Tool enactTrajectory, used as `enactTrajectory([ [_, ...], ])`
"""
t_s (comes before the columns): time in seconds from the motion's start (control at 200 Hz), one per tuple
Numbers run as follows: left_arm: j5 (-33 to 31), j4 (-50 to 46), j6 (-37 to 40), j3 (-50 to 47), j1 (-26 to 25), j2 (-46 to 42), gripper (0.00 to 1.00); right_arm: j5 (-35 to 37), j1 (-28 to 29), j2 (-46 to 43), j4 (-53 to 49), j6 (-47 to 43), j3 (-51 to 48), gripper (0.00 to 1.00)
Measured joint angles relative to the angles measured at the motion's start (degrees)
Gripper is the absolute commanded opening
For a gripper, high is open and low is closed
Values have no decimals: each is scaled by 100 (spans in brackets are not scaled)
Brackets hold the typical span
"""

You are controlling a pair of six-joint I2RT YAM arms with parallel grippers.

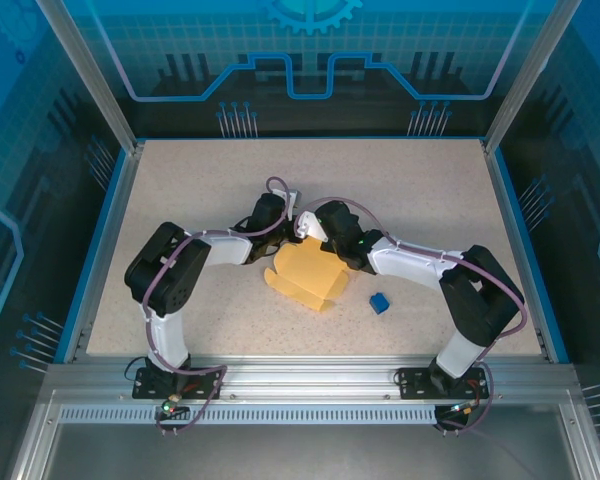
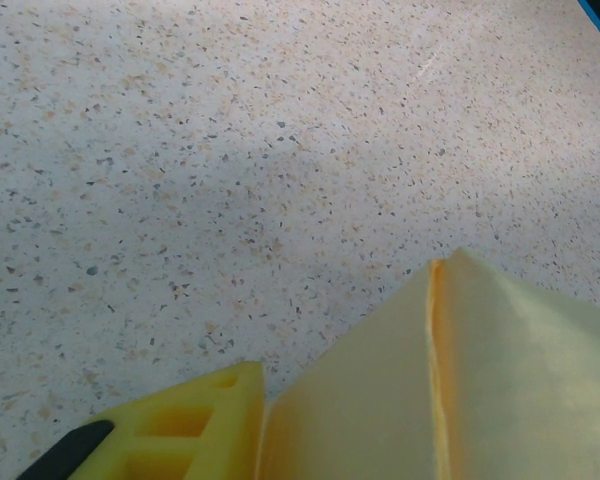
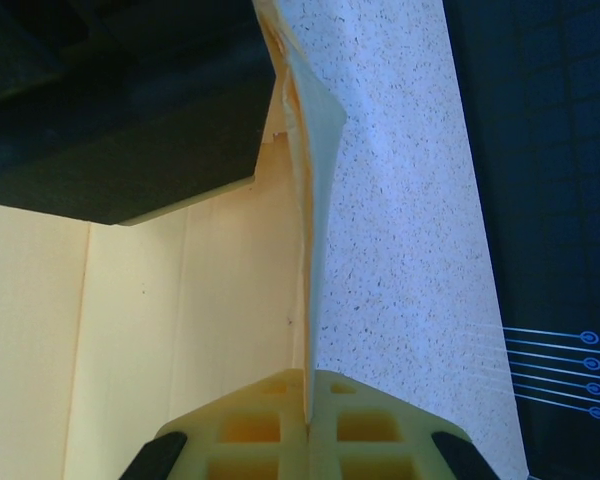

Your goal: Fold the paper box

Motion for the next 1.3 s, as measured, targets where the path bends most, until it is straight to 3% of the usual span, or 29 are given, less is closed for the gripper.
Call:
enactTrajectory([
  [0.365,225,208,625,-479,153,-310,62,-216,-46,-118,-262,205,81,0],
  [0.575,562,282,916,-734,205,-387,70,-267,-83,-122,-496,238,101,0],
  [0.89,922,280,1204,-791,192,-374,73,-326,-160,-122,-654,258,184,0],
  [1.301,855,125,1650,-610,68,61,61,-678,-199,-136,-817,323,249,0],
])
